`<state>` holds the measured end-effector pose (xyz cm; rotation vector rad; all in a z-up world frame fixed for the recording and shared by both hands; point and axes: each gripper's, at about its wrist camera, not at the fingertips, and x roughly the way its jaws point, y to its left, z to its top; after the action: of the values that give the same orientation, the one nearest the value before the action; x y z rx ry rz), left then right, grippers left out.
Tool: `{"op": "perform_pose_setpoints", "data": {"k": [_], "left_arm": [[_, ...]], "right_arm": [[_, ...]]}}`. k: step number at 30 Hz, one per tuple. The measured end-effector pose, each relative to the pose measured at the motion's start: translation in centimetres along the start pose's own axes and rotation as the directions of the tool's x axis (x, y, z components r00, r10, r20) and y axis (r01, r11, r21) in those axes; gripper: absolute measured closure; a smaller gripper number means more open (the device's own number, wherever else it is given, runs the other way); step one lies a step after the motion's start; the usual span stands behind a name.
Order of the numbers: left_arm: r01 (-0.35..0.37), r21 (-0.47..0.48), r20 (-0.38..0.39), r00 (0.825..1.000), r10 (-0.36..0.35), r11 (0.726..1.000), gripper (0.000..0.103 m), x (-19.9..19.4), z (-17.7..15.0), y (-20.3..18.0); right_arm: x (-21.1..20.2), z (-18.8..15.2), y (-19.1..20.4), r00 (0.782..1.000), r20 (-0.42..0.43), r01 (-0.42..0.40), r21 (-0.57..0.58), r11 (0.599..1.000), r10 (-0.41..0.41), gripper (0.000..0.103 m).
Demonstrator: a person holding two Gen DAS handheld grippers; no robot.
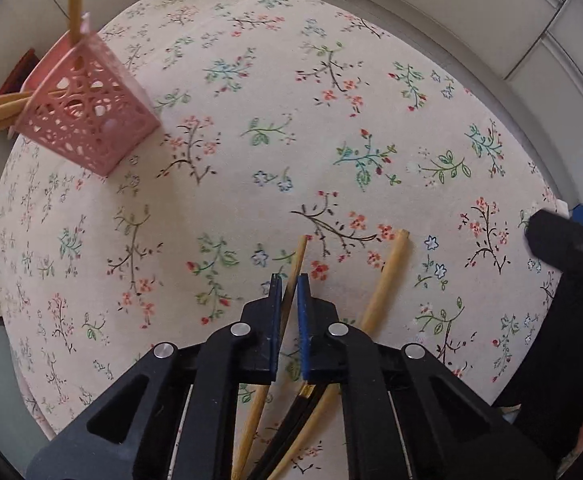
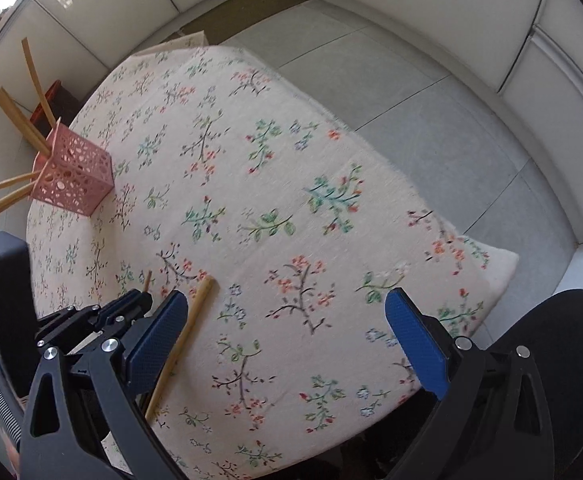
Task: Organize utensils
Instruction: 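Close the left tool on a wooden chopstick while the right tool grasps another, then carry both upright chopsticks over the pink cup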
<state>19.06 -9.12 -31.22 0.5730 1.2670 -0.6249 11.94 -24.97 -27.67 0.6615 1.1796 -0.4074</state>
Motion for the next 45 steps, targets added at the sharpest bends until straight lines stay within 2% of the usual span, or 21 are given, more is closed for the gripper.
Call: {"op": "perform_pose_setpoints", "data": {"k": [5,10,11,12,13,15,18,22,27,30,33,36,40,45], "left_arm": [[-0.024,-0.069,0.133,0.991,0.033,0.997,0.098,-5.4,-1.9,3.4],[-0.057,-0.128,0.278,0.956,0.091,0.99,0.099,-11.6,-3.7,5.0],[-0.057,-0.145,0.298,0.949,0.099,0.988,0.099,-12.5,-3.8,5.6],[-0.06,-0.159,0.315,0.943,0.108,0.985,0.099,-13.0,-3.4,5.6],[-0.062,-0.172,0.33,0.937,0.117,0.983,0.099,-13.5,-3.6,6.0],[-0.063,-0.19,0.354,0.927,0.128,0.98,0.099,-14.3,-3.8,6.6],[-0.058,-0.209,0.38,0.915,0.135,0.976,0.099,-16.0,-4.1,6.8],[-0.04,-0.228,0.401,0.907,0.131,0.973,0.099,-17.0,-5.0,7.3],[0.005,-0.237,0.447,0.888,0.104,0.971,0.099,-18.7,-5.5,7.4],[0.032,-0.245,0.476,0.874,0.092,0.969,0.099,-19.7,-5.6,7.2],[0.038,-0.257,0.502,0.859,0.1,0.966,0.099,-20.9,-5.4,6.9],[0.037,-0.277,0.531,0.839,0.121,0.96,0.099,-22.4,-4.9,6.5],[0.041,-0.301,0.585,0.797,0.151,0.953,0.099,-25.0,-4.0,6.4],[0.021,-0.321,0.622,0.759,0.194,0.947,0.099,-28.4,-2.1,7.0]], "right_arm": [[3.0,-0.8,3.8,0.996,-0.092,0.009,-0.013,1.0,-0.01,0.01],[6.4,-1.6,6.2,0.981,-0.192,0.032,0.048,0.998,-0.022,0.025],[6.6,-1.6,6.5,0.983,-0.179,0.055,0.064,0.996,-0.043,0.024],[6.5,-1.6,6.9,0.988,-0.15,0.052,0.072,0.996,-0.041,0.034],[6.6,-1.6,7.5,0.988,-0.141,0.065,0.064,0.996,-0.056,0.038],[6.7,-1.3,8.1,0.99,-0.127,0.071,0.077,0.995,-0.06,0.066],[6.8,-0.7,8.1,0.992,-0.123,0.048,0.109,0.993,-0.034,0.092],[5.7,-0.1,6.5,0.989,-0.109,-0.082,0.161,0.984,0.1,0.094],[-1.3,0.0,6.4,0.982,0.045,-0.184,-0.005,0.983,0.184,0.095],[-6.3,0.5,7.4,0.959,0.153,-0.22,-0.133,0.966,0.239,0.095],[-11.0,1.1,8.1,0.924,0.242,-0.24,-0.235,0.942,0.296,0.095],[-15.3,1.3,9.0,0.882,0.316,-0.246,-0.323,0.914,0.349,0.095],[-20.8,2.3,10.5,0.82,0.396,-0.247,-0.406,0.88,0.414,0.095],[-25.8,4.8,12.3,0.742,0.467,-0.261,-0.459,0.849,0.481,0.095]]}}
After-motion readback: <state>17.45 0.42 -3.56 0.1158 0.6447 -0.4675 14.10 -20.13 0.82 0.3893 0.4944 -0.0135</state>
